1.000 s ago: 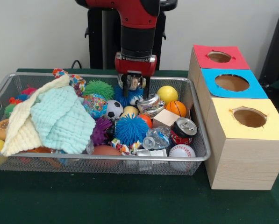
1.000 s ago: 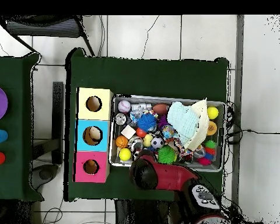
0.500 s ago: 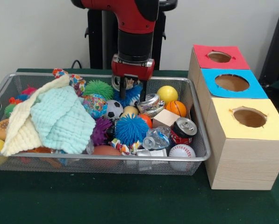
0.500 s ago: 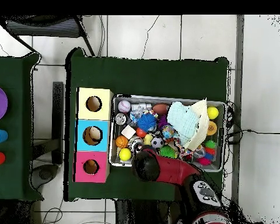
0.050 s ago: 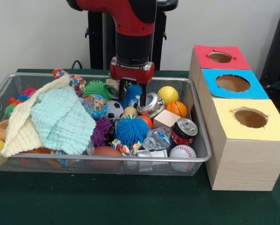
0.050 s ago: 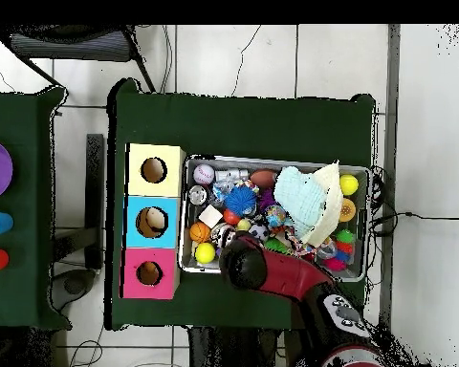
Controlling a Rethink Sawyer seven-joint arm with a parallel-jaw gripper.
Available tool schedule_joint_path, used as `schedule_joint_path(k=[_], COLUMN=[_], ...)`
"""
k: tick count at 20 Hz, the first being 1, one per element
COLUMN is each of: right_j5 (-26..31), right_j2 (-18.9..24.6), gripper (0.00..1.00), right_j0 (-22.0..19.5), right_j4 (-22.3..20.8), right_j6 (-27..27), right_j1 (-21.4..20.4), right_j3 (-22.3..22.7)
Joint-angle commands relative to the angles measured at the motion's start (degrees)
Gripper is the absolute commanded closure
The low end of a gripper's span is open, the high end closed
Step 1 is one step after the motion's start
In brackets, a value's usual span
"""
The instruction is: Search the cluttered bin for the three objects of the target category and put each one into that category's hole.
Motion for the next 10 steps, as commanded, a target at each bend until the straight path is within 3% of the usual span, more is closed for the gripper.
schedule_joint_path(k=[1, 10], right_j5=[2.3, -1.6], right_j2=[5.8, 0.6], gripper=[0.0, 0.0], right_j0=[-0.5, 4.4], right_j4=[4.9, 6.7], right_j6=[8.2, 8.9], right_j1=[5.2, 14.2], right_j3=[-10.0, -17.2])
